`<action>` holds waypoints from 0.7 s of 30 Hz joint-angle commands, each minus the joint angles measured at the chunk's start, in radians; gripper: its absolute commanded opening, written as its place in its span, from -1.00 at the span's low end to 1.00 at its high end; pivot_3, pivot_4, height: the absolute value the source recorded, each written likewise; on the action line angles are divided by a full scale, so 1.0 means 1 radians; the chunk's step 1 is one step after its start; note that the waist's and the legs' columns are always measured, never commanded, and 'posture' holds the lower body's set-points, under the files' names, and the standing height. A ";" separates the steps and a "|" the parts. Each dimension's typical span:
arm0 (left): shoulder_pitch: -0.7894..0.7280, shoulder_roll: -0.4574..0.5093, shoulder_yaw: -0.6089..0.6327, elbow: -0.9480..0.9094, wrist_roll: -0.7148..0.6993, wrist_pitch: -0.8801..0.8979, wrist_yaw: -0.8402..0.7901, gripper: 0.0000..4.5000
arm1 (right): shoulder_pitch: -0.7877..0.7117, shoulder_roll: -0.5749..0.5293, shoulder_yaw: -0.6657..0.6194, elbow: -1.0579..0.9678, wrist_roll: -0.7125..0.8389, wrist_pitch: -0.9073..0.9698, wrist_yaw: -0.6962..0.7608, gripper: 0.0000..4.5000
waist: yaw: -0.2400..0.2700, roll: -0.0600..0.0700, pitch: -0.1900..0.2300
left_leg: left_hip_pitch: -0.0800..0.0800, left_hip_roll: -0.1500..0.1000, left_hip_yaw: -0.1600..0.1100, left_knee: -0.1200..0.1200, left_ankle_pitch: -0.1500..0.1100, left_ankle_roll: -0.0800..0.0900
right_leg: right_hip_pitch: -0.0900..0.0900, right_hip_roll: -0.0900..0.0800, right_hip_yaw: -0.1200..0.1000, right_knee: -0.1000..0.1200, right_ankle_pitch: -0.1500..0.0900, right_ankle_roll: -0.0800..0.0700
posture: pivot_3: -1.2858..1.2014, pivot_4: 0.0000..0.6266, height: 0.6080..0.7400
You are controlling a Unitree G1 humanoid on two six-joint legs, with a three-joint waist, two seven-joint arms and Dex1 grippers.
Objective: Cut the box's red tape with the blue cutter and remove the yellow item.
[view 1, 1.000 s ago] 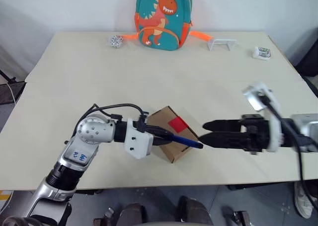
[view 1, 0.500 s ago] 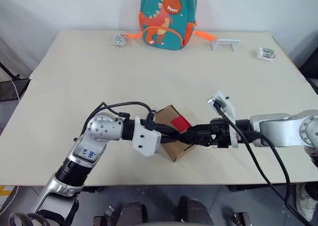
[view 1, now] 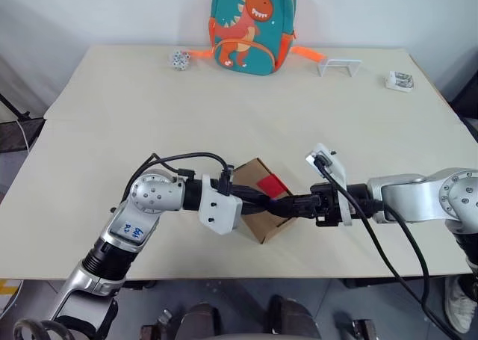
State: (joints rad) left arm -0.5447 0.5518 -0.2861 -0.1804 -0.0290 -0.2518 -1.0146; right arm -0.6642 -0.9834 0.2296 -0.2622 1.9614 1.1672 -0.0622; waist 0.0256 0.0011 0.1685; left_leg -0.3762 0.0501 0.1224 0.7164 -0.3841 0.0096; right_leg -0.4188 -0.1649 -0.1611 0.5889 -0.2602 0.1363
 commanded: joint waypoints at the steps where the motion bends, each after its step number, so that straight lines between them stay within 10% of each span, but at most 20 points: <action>1: -0.009 -0.009 0.004 -0.043 -0.038 0.015 -0.002 -0.79 | -0.012 0.007 -0.027 0.001 0.011 -0.008 -0.016 -0.97 | 0.001 0.000 0.000 | 0.000 0.000 0.000 0.000 0.000 0.000 | 0.000 0.000 0.000 0.000 0.000 0.000 | 0.03 -0.52 1.00; 13: 0.024 0.080 0.163 -0.028 -0.246 0.075 -0.070 0.80 | -0.002 -0.009 -0.073 -0.005 0.011 -0.009 0.003 -0.97 | -0.002 0.000 0.000 | 0.000 0.000 0.000 0.000 0.000 0.000 | 0.000 0.000 0.000 0.000 0.000 0.000 | 0.03 -0.52 1.00; 21: 0.087 0.191 0.412 0.030 -0.534 0.368 -0.056 0.81 | 0.065 -0.055 -0.200 -0.050 0.011 -0.032 0.067 -0.97 | 0.003 0.000 0.001 | 0.000 0.000 -0.001 0.000 0.000 0.000 | 0.000 0.000 0.000 0.000 0.000 0.000 | 0.03 -0.52 1.00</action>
State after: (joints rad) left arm -0.4537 0.7315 0.0620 -0.1698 -0.5064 0.0601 -1.1042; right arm -0.6050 -1.0103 0.0982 -0.2757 1.9555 1.1535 -0.0271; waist 0.0289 0.0011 0.1692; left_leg -0.3765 0.0502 0.1211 0.7165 -0.3842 0.0096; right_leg -0.4190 -0.1649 -0.1609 0.5892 -0.2602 0.1363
